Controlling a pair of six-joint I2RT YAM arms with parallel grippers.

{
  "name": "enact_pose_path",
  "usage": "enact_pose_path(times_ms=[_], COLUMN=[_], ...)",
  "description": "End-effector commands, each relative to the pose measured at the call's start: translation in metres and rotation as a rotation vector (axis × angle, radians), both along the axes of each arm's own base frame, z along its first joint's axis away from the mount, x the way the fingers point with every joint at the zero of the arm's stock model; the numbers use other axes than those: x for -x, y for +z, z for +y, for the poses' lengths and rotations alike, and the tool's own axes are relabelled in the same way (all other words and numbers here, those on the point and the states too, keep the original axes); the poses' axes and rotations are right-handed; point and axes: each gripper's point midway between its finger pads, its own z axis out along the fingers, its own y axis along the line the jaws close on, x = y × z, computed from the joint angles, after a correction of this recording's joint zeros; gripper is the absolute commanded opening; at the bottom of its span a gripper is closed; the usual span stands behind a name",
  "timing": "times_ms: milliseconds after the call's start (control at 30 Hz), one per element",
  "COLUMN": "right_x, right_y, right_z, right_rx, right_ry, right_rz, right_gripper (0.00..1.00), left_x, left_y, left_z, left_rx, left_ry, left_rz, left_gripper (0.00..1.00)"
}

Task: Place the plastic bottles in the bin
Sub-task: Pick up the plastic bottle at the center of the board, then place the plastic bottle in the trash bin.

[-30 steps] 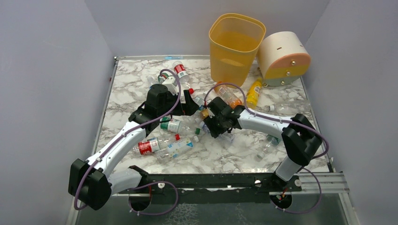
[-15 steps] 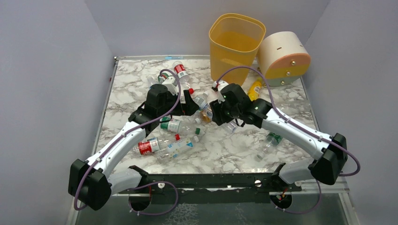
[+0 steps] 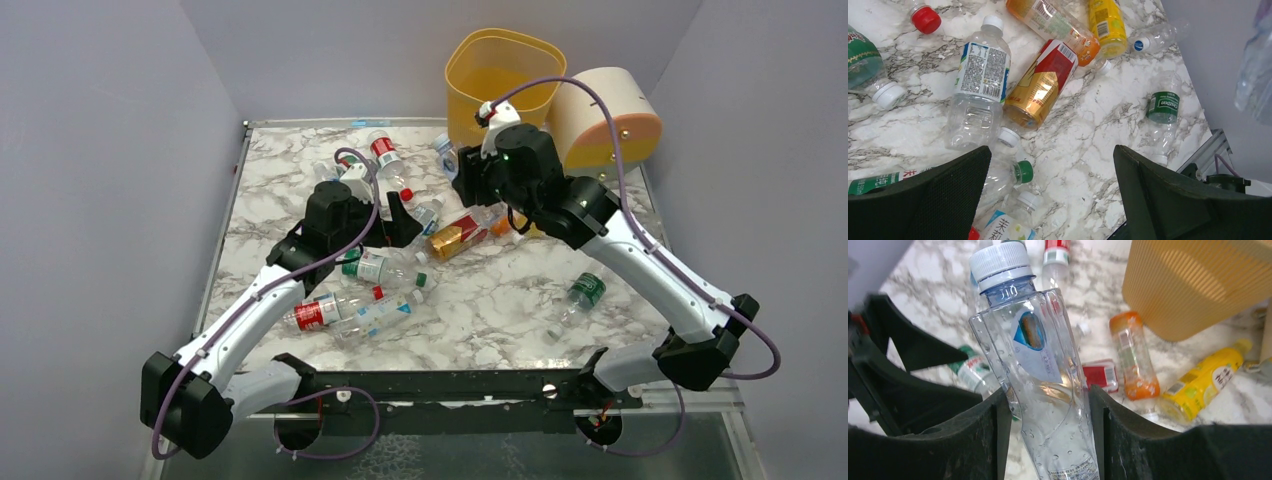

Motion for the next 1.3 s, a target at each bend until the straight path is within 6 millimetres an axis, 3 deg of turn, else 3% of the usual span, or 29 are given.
enact_pose_path(times_ms=[0, 233, 500, 733, 1267], right_x=[-0.031, -0.083, -0.163, -0.208, -0.285], right_y=[0.052, 0.112, 0.138, 0.161, 0.108], right_z=[-0.011, -0.032, -0.087, -0.097, -0.117], right_rx=[-0.046, -0.136, -0.294, -0.342, -0.323], right_ry=[-0.104, -0.198, -0.256, -0.242, -0.267], right_rz=[-0.141, -0.338, -0.415, -0.505, -0.447], right_gripper=[0.44, 0.47, 0.47, 0.47, 0.49], left_x=[0.004, 0.008, 0.001, -0.004, -0.007], left_y=[0.02, 0.025, 0.027, 0.019, 0.018], left_z=[-0.002, -0.004, -0.001, -0.005, -0.007], left_rx=[0.045, 0.065, 0.047, 0.028, -0.016], left_ry=[-0.005, -0.018, 0.014, 0.003, -0.02], left_rz=[-0.033, -0.034, -0.042, -0.018, 0.012], left_gripper=[0.99, 0.99, 0.99, 0.99, 0.99])
